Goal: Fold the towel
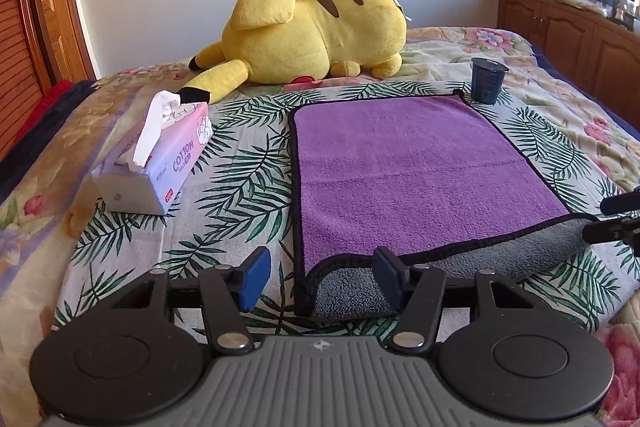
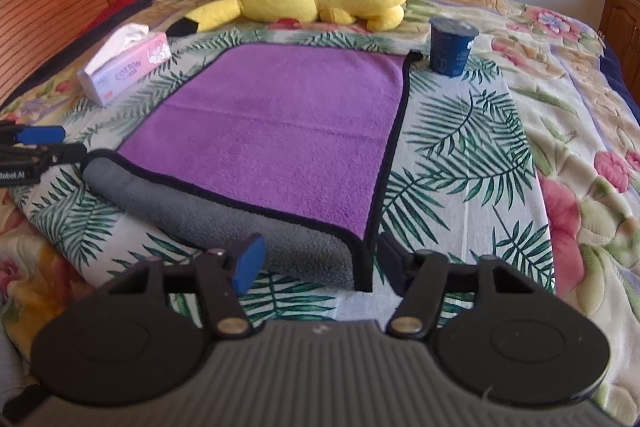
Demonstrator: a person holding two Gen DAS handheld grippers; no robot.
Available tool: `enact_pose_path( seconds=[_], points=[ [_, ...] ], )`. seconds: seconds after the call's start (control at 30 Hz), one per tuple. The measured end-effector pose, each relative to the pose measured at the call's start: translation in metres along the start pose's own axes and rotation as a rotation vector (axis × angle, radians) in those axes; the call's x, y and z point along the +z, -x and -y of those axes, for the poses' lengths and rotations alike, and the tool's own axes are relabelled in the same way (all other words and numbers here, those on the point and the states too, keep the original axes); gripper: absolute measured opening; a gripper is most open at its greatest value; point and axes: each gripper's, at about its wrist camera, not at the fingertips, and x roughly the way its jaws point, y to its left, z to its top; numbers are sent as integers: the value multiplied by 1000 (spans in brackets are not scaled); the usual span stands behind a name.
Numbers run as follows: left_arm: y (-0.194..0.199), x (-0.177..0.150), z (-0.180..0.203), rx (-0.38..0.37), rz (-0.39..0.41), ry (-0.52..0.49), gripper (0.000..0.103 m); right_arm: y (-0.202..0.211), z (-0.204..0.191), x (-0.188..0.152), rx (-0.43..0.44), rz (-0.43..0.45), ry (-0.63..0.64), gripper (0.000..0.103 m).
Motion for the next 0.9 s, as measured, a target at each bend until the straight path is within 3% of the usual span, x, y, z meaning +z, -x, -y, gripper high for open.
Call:
enact_pose_path(
  seconds=[0.27, 0.47, 0.9],
  points=[
    [-13, -1, -11, -37, -32, 56, 30, -13, 13, 0, 12, -44, -41, 57],
    [-18, -5, -6, -79, -72, 32, 23, -17, 15, 0, 51, -68, -58, 55],
    [-18, -9, -1, -81, -74, 3, 14, -13, 17, 2, 98, -68, -48, 35]
  ],
)
